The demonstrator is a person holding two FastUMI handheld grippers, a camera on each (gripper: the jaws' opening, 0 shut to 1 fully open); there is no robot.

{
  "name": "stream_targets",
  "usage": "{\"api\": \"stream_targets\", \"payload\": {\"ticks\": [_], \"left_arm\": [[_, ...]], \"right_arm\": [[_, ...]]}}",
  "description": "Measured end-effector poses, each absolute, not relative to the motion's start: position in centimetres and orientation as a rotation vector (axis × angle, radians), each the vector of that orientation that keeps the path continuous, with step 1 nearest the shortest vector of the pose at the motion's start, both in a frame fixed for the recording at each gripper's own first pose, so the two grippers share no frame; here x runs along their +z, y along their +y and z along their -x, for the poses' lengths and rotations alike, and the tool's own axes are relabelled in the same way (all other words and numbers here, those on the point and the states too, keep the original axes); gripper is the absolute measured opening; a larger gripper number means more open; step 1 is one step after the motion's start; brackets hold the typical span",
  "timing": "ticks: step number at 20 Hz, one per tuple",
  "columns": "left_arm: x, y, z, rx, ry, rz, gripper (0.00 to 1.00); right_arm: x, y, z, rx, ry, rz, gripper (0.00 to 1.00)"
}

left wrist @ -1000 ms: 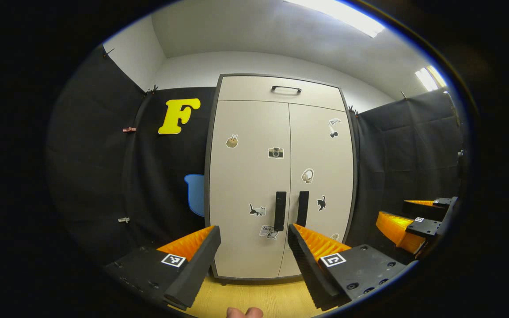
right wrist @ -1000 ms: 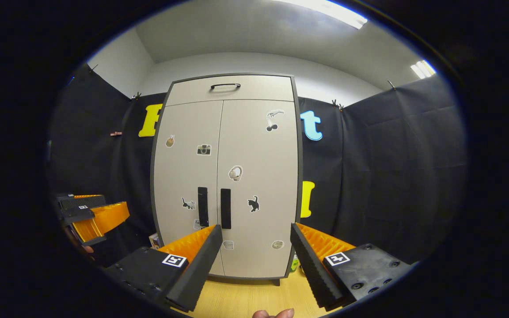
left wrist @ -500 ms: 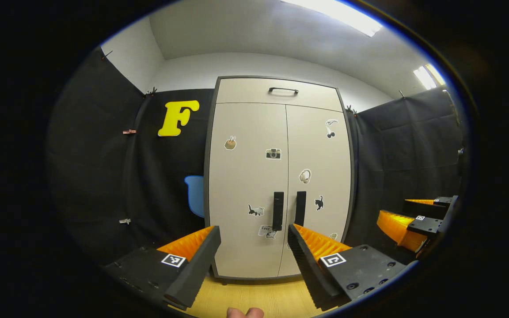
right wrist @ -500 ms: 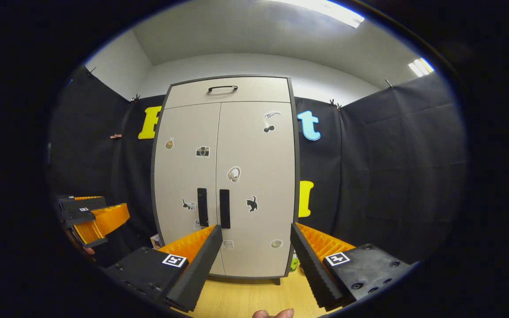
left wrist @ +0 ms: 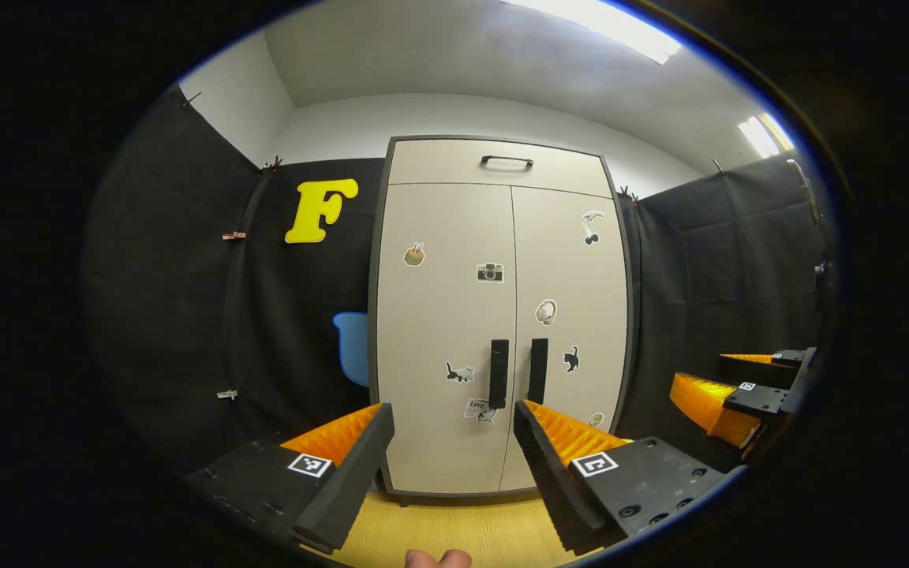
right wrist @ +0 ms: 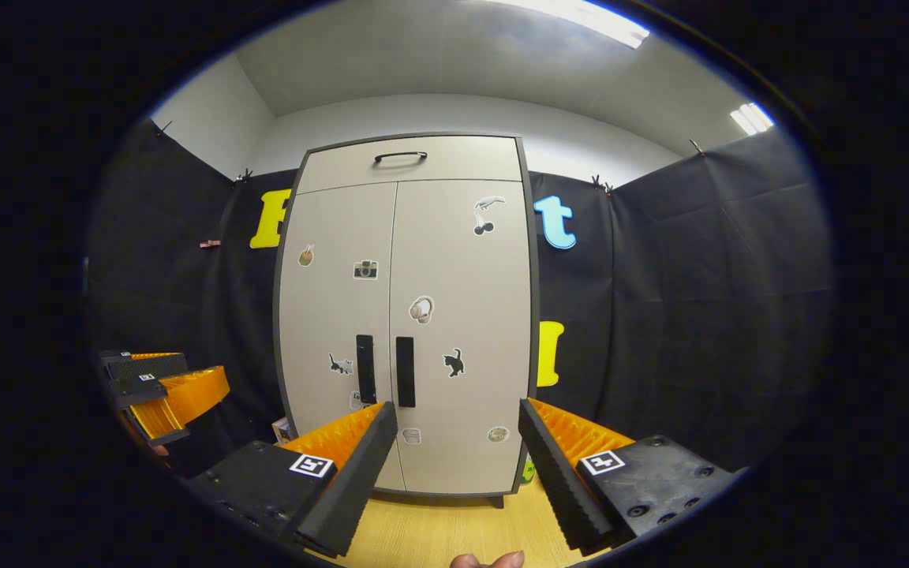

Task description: Open the right door of the double-door shoe cabinet with the right hand, and open the left door with the left hand.

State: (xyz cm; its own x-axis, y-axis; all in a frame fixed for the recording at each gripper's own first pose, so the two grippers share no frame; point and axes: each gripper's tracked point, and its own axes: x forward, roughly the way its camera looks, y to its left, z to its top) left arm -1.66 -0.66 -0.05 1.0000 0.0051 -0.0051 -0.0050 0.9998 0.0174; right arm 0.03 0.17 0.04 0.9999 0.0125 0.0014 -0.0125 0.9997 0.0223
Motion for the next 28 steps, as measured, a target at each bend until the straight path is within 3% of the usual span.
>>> {"api": "stream_targets", "payload": {"ticks": [9, 23, 25, 28], "left_arm": [[-0.5, -0.4, 1.8, 0.002, 0.017, -0.014, 0.95], [-1.7, 1.4, 0.9, 0.032, 0.037, -0.003, 0.95], [-1.9, 1.8, 0.8, 0.037, 0.040, -0.004, 0.95], [-2.6, 2.4, 0.4, 0.048, 0.056, 0.005, 0.95]], "right_arm": [[0.1, 0.6, -0.3, 0.044, -0.040, -0.058, 0.97], [-3.1, 3.0, -3.8, 0.103, 0.049, 0.018, 0.98], [-3.6, 3.3, -4.4, 0.098, 0.062, 0.012, 0.95], [-4.0, 4.0, -5.5, 0.103, 0.071, 0.002, 0.79]]}}
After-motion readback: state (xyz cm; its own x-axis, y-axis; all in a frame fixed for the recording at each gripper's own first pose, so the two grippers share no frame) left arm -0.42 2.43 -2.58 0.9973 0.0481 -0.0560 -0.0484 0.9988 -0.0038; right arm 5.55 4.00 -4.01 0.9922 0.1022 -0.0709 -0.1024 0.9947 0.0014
